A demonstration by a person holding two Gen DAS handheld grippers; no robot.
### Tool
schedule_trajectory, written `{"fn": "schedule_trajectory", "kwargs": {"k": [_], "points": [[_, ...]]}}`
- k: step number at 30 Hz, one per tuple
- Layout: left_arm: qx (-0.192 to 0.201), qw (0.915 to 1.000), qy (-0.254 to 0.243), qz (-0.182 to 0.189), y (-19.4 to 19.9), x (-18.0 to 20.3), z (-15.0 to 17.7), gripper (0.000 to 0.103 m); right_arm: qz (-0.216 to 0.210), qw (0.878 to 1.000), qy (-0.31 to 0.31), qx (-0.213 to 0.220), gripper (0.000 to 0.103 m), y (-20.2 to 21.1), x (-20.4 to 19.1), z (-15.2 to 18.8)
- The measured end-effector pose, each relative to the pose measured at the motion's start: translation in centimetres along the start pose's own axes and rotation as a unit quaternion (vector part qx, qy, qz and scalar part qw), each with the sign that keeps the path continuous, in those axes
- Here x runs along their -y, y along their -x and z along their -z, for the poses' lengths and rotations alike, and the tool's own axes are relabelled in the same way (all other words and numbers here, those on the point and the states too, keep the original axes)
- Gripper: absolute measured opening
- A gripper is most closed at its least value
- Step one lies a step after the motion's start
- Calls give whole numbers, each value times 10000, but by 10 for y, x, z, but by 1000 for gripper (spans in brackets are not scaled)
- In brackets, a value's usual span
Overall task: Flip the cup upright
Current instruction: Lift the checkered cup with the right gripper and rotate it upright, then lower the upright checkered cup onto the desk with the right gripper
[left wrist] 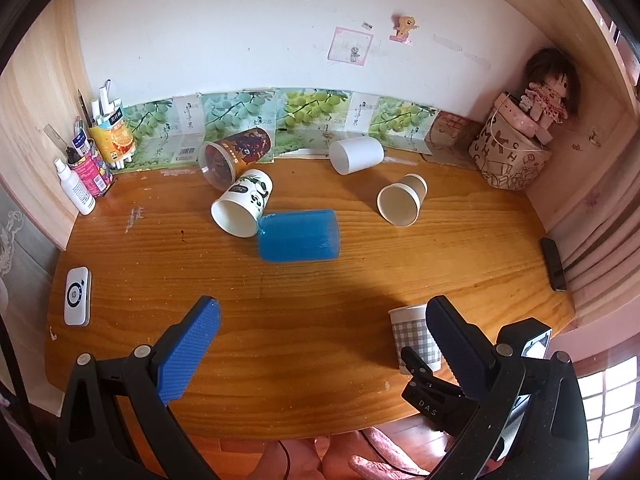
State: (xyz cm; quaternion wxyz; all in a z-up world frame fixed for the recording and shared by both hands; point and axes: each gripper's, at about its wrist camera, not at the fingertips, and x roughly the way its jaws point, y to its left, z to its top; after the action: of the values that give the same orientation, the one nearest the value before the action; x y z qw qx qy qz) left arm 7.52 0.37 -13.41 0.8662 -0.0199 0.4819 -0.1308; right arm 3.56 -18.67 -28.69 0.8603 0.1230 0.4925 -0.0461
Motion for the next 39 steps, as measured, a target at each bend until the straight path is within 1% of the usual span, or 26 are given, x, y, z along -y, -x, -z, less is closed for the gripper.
{"fn": "schedule_trajectory", "kwargs": {"k": [4, 5, 10, 12, 14, 17, 21, 24, 30, 34, 36, 39], "points": [[-15, 9999, 124, -8, -3, 10, 1, 102, -235, 9993, 275, 75, 78, 12, 6, -2], [-27, 9999, 164, -6, -4, 12, 1, 102, -279, 9989, 360, 121, 80, 17, 8, -2], [-196, 9990, 379, 87, -13, 24, 1, 102, -523, 9949, 778, 386, 81, 42, 18, -3], [-325, 9984, 438, 123, -19, 30, 2, 102, -646, 9927, 871, 536, 81, 53, 24, -4], [-373, 9979, 499, 150, -23, 36, 3, 102, -717, 9899, 971, 740, 81, 65, 32, -6], [-431, 9979, 467, 103, -31, 47, 6, 102, -703, 9850, 1171, 1054, 81, 81, 42, -10], [-496, 9980, 389, 54, -45, 60, 9, 102, -743, 9801, 1267, 1335, 81, 98, 61, -18], [-581, 9975, 402, 47, -58, 67, 11, 102, -695, 9791, 1284, 1416, 81, 106, 77, -23], [-873, 9941, 592, 245, -82, 69, 12, 102, -586, 9788, 1238, 1526, 81, 115, 103, -30], [-1053, 9909, 819, 187, -101, 63, 16, 102, -479, 9780, 1390, 1481, 81, 115, 113, -31], [-1157, 9890, 913, 82, -111, 58, 19, 102, -445, 9765, 1520, 1461, 81, 115, 115, -30], [-1215, 9859, 1152, 48, -121, 49, 23, 102, -407, 9744, 1722, 1386, 81, 113, 117, -30]]}}
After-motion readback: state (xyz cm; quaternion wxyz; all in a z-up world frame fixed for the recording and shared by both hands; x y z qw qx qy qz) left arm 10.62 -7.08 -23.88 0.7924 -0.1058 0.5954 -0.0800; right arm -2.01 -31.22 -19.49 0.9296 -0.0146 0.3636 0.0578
